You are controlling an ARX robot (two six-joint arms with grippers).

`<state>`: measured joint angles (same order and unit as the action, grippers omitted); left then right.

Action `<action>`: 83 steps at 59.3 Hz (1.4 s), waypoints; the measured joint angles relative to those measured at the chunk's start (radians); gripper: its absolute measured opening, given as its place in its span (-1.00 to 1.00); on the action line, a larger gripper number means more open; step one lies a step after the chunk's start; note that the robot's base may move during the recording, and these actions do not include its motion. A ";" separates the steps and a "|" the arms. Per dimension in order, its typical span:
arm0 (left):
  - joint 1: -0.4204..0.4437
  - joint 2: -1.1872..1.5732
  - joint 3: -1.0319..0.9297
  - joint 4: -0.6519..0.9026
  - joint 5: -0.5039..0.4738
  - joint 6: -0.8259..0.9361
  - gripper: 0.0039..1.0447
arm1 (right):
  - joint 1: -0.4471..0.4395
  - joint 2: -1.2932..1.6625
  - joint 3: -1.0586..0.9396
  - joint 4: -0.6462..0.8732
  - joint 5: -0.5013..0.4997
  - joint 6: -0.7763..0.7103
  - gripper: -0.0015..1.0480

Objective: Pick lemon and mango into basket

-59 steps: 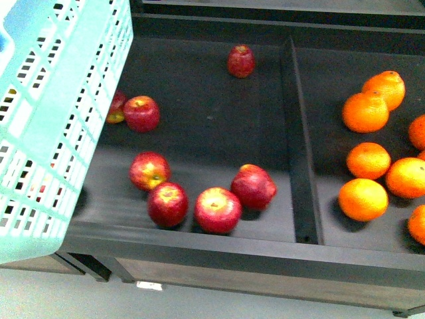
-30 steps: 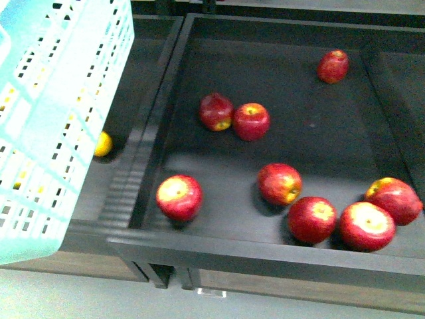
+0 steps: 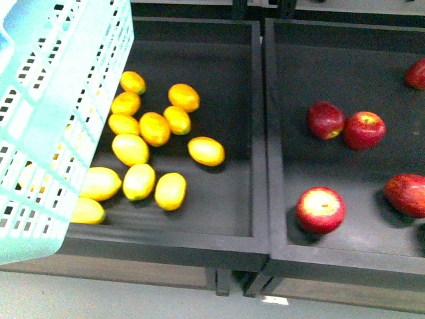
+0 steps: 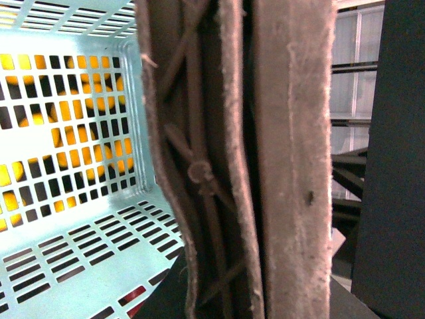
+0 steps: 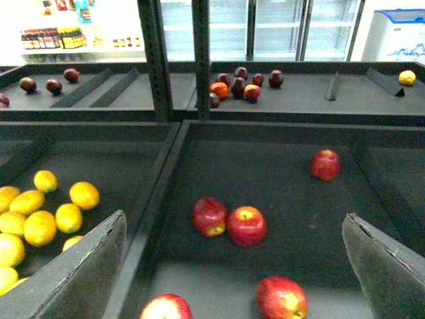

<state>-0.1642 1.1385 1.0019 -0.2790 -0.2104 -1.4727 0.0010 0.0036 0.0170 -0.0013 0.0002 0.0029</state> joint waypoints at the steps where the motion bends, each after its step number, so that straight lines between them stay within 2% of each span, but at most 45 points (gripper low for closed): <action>1: 0.000 0.000 0.000 0.000 0.000 0.000 -0.69 | 0.000 0.000 0.000 0.000 0.000 0.000 0.83; 51: 0.006 0.002 0.000 0.000 -0.003 0.006 -0.69 | -0.001 0.000 0.000 0.000 -0.005 0.000 0.83; 54: 0.025 0.010 0.016 -0.046 0.048 0.044 -0.69 | -0.001 -0.001 0.000 0.000 -0.006 0.000 0.83; 57: 0.041 0.030 0.055 -0.118 0.129 0.193 -0.69 | -0.001 0.000 0.000 0.000 -0.004 0.000 0.83; 60: 0.047 0.063 0.091 -0.126 0.216 0.335 -0.69 | -0.001 0.000 0.000 0.000 -0.004 0.000 0.83; 65: 0.033 0.131 0.138 -0.114 0.292 0.517 -0.69 | -0.001 0.000 0.000 0.000 -0.005 0.000 0.83; 76: -0.025 0.308 0.254 -0.080 0.354 0.657 -0.69 | -0.001 0.000 0.000 0.000 -0.001 0.000 0.83; 83: -0.109 0.408 0.351 -0.073 0.447 0.691 -0.70 | -0.001 0.000 0.000 0.000 -0.001 0.000 0.83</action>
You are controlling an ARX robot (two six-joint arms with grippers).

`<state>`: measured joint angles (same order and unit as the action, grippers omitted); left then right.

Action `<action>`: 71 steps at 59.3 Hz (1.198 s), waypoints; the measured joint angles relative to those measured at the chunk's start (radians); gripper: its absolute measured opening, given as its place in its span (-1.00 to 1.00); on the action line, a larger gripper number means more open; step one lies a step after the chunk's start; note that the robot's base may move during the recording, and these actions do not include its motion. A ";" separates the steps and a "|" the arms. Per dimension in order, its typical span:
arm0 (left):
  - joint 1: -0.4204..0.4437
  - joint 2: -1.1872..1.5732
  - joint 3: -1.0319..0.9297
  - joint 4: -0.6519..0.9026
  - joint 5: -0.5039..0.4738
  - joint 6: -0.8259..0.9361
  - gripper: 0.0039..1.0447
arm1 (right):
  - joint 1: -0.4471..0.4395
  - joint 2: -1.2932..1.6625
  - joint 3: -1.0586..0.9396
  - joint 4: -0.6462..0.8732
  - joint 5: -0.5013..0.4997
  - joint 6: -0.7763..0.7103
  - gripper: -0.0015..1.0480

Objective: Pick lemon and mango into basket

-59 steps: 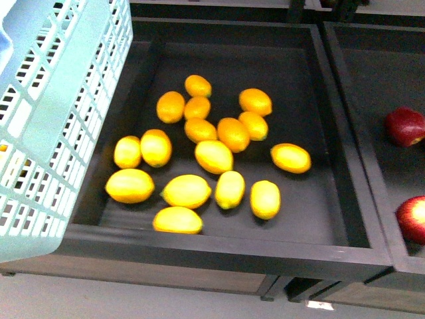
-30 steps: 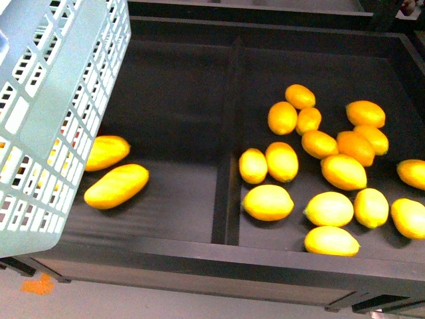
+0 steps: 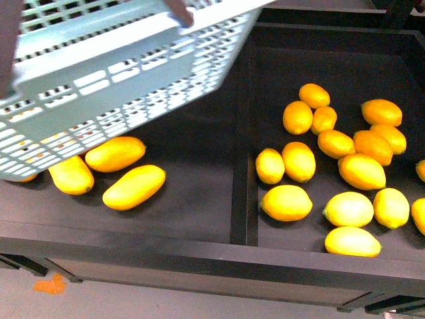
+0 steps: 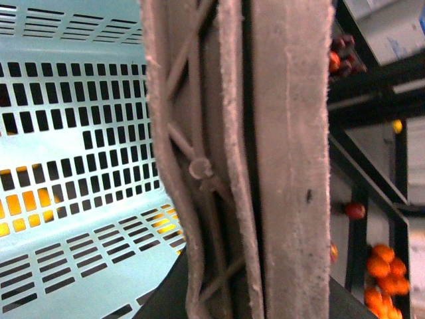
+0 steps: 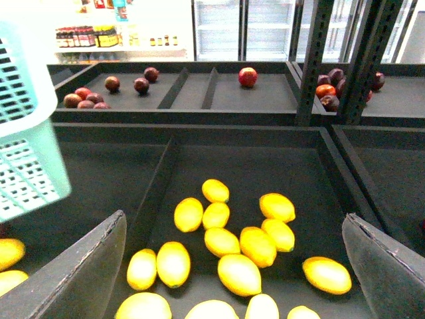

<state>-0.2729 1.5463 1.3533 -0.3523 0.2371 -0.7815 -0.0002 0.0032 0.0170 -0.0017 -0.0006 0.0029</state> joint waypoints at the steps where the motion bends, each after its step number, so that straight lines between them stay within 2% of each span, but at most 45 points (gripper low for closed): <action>1: -0.008 0.006 0.007 0.000 0.006 0.001 -0.70 | 0.000 0.000 0.000 0.000 0.000 0.000 0.83; 7: -0.098 0.063 0.072 -0.024 0.047 0.013 -0.70 | 0.000 0.000 0.000 0.000 0.000 0.000 0.83; 17: -0.187 0.083 0.097 -0.045 0.078 0.041 -0.70 | 0.000 0.000 0.000 0.000 0.000 0.000 0.83; 35: -0.205 0.083 0.097 -0.063 0.068 0.074 -0.70 | 0.000 0.001 0.000 -0.002 -0.002 0.000 0.83; 39: -0.203 0.083 0.097 -0.063 0.066 0.079 -0.70 | -0.048 0.093 0.062 -0.156 -0.098 0.113 0.83; 43: -0.202 0.083 0.097 -0.063 0.063 0.079 -0.70 | -0.143 0.254 0.116 -0.203 -0.187 0.224 0.83; 49: -0.203 0.083 0.097 -0.063 0.064 0.081 -0.70 | -0.295 0.495 0.165 -0.066 -0.259 0.270 0.83; 55: -0.202 0.083 0.097 -0.063 0.066 0.081 -0.70 | -0.403 0.794 0.242 0.150 -0.274 0.211 0.83; 57: -0.202 0.083 0.097 -0.063 0.068 0.082 -0.70 | -0.421 0.939 0.279 0.252 -0.278 0.154 0.83; 63: -0.202 0.083 0.097 -0.063 0.074 0.080 -0.70 | -0.423 1.217 0.354 0.409 -0.332 0.008 0.83; 66: -0.202 0.083 0.097 -0.063 0.073 0.080 -0.70 | -0.419 1.341 0.393 0.449 -0.355 -0.064 0.83; 71: -0.203 0.083 0.097 -0.063 0.070 0.081 -0.70 | -0.403 1.588 0.483 0.477 -0.335 -0.256 0.83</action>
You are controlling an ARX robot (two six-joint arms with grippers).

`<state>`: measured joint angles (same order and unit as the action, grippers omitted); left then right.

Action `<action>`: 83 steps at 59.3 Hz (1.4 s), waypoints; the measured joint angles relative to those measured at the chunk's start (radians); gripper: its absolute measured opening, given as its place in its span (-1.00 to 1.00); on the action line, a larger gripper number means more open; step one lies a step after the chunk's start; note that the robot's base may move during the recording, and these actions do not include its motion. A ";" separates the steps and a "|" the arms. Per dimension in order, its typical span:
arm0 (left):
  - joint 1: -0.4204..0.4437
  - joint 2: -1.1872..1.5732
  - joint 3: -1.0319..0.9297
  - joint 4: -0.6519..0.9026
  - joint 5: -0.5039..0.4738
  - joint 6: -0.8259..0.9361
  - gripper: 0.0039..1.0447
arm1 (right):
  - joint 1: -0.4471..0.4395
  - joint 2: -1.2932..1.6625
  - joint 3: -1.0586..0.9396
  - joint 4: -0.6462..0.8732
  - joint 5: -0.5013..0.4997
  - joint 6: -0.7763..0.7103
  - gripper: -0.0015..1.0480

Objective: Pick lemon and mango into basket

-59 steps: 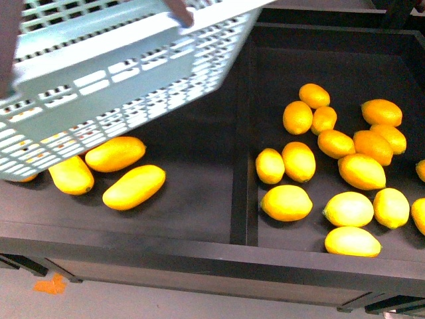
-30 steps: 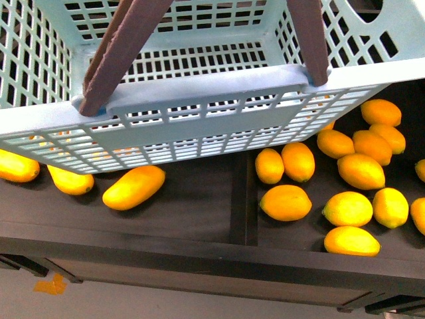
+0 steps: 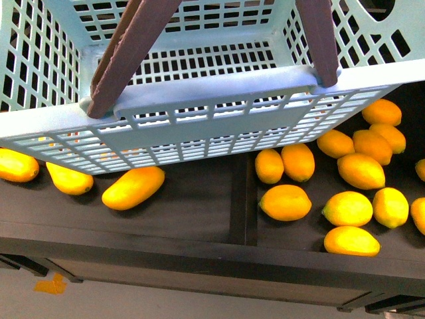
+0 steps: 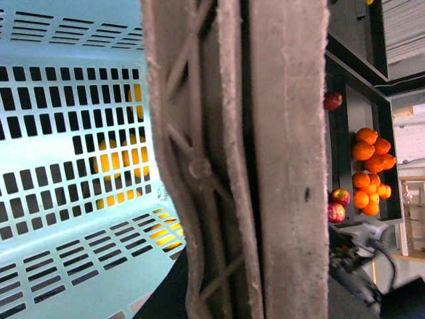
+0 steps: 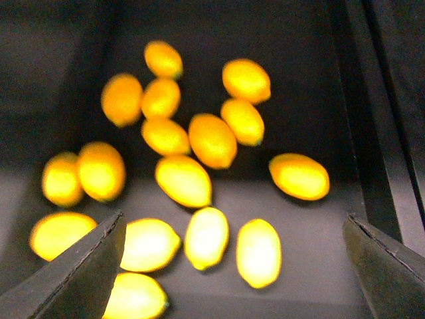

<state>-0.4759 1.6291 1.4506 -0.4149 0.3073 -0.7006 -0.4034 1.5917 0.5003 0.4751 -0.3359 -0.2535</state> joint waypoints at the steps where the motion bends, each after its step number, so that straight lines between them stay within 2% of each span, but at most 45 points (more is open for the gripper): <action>1: 0.000 0.000 0.000 0.000 0.000 0.000 -0.70 | 0.003 0.040 0.016 -0.003 0.001 -0.035 0.83; 12: 0.001 0.000 0.000 0.000 -0.001 0.000 -0.70 | 0.062 0.420 0.218 -0.079 -0.003 -0.378 0.83; 20: 0.001 0.000 0.000 0.000 -0.001 0.000 -0.70 | 0.114 0.627 0.399 -0.124 0.051 -0.499 0.83; 24: 0.001 0.000 0.000 0.000 -0.001 0.000 -0.70 | 0.145 0.689 0.458 -0.149 0.044 -0.524 0.83; 35: 0.001 0.000 0.000 0.000 -0.001 0.000 -0.70 | 0.196 0.769 0.538 -0.172 0.021 -0.525 0.83; 83: 0.001 0.000 0.000 0.000 0.000 0.000 -0.70 | 0.262 0.983 0.797 -0.231 0.042 -0.345 0.83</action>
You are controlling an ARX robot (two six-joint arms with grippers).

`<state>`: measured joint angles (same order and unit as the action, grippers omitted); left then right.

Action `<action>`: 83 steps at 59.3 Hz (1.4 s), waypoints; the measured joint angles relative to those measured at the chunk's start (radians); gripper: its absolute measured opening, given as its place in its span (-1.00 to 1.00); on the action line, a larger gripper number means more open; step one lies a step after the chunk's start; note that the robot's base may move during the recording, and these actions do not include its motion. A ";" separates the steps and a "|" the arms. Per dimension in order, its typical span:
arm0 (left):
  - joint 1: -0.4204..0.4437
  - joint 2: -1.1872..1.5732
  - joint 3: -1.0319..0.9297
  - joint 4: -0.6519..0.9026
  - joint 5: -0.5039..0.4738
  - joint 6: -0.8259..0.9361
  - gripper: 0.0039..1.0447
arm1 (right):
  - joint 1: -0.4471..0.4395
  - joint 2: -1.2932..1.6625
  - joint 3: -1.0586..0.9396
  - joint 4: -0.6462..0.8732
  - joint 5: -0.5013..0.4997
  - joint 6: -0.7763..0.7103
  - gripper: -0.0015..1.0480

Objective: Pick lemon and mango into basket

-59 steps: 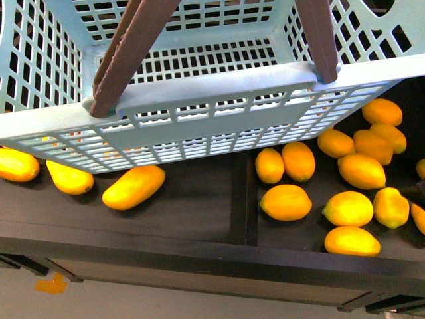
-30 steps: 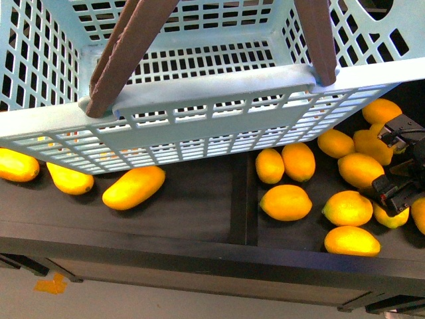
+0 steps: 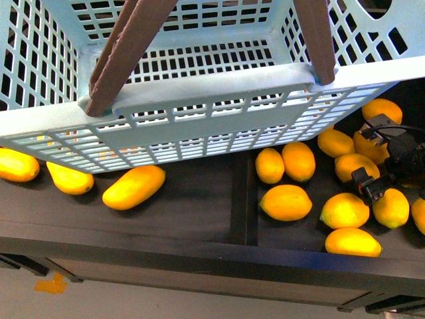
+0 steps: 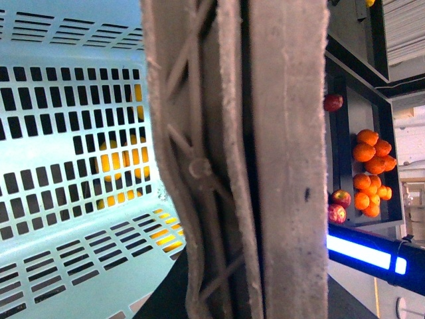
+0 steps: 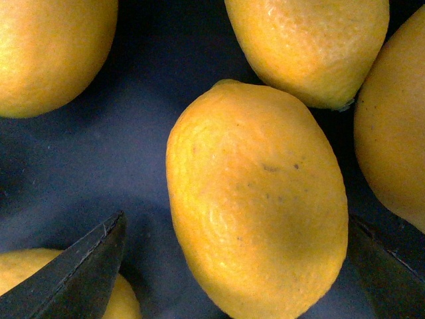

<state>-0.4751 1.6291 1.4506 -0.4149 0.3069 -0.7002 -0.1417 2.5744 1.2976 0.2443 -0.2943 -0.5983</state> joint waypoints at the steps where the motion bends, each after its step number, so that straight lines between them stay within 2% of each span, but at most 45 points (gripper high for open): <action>1: 0.000 0.000 0.000 0.000 0.000 0.000 -0.70 | 0.001 0.002 0.003 -0.001 0.002 0.004 0.83; 21: 0.000 0.000 0.000 0.000 0.000 0.000 -0.70 | 0.031 0.055 0.061 0.019 0.044 0.097 0.83; 33: 0.000 0.000 0.000 0.000 0.000 0.000 -0.70 | 0.037 0.058 0.045 0.035 0.040 0.129 0.32; 40: 0.000 0.000 0.000 0.000 0.000 0.000 -0.70 | 0.031 0.053 0.026 0.060 0.029 0.166 0.17; 57: 0.000 0.000 0.000 0.000 0.000 0.000 -0.70 | -0.014 -0.070 -0.140 0.180 -0.060 0.292 0.15; 66: 0.000 0.000 0.000 0.000 0.000 0.000 -0.70 | -0.086 -0.330 -0.300 0.273 -0.133 0.378 0.14; 73: 0.000 0.000 0.000 0.000 0.000 0.000 -0.70 | -0.130 -0.564 -0.396 0.254 -0.196 0.405 0.14; 83: 0.000 0.000 0.000 0.000 0.001 0.000 -0.70 | -0.126 -0.774 -0.430 0.203 -0.227 0.442 0.14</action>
<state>-0.4751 1.6291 1.4506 -0.4149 0.3080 -0.7006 -0.2680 1.8008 0.8673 0.4477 -0.5213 -0.1566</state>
